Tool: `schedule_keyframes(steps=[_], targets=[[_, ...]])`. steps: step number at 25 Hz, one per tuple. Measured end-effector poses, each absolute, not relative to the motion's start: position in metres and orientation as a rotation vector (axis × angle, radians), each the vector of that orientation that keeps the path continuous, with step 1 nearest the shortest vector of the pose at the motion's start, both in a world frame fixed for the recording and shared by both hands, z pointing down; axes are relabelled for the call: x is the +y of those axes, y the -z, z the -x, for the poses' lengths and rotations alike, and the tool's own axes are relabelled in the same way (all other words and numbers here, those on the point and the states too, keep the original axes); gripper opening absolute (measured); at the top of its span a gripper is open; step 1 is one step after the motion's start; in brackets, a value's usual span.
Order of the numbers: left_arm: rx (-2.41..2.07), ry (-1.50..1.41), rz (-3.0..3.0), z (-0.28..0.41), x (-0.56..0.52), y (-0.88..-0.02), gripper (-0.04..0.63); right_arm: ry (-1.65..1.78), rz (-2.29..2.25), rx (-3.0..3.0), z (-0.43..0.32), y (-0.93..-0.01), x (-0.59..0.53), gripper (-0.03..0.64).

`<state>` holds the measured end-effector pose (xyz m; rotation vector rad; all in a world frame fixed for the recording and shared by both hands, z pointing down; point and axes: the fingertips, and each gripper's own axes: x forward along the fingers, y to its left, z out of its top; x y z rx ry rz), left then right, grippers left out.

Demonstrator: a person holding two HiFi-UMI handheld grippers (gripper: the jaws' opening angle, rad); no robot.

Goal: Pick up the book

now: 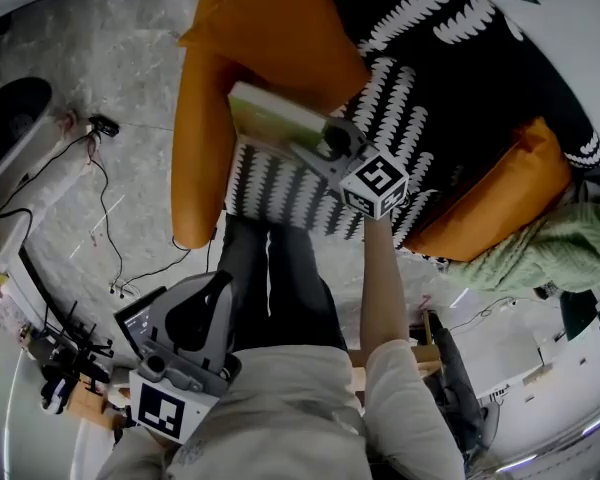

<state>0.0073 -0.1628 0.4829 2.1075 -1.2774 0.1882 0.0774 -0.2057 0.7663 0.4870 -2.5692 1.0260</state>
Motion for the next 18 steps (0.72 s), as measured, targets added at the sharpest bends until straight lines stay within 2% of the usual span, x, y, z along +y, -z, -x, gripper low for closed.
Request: schedule_keyframes(steps=[4, 13, 18], targets=[[-1.282, -0.188, -2.102, -0.005, -0.164, -0.485, 0.011, -1.018, -0.498, -2.543, -0.061, -0.779, -0.196, 0.152], [-1.309, -0.182, -2.109, -0.002, -0.154, -0.480, 0.011, -1.055, -0.629, -2.508, -0.076, -0.764, -0.186, 0.147], [-1.357, -0.169, -2.125, 0.024, -0.150, -0.480, 0.011, -1.144, -0.761, -2.479, -0.082, -0.745, -0.182, 0.147]])
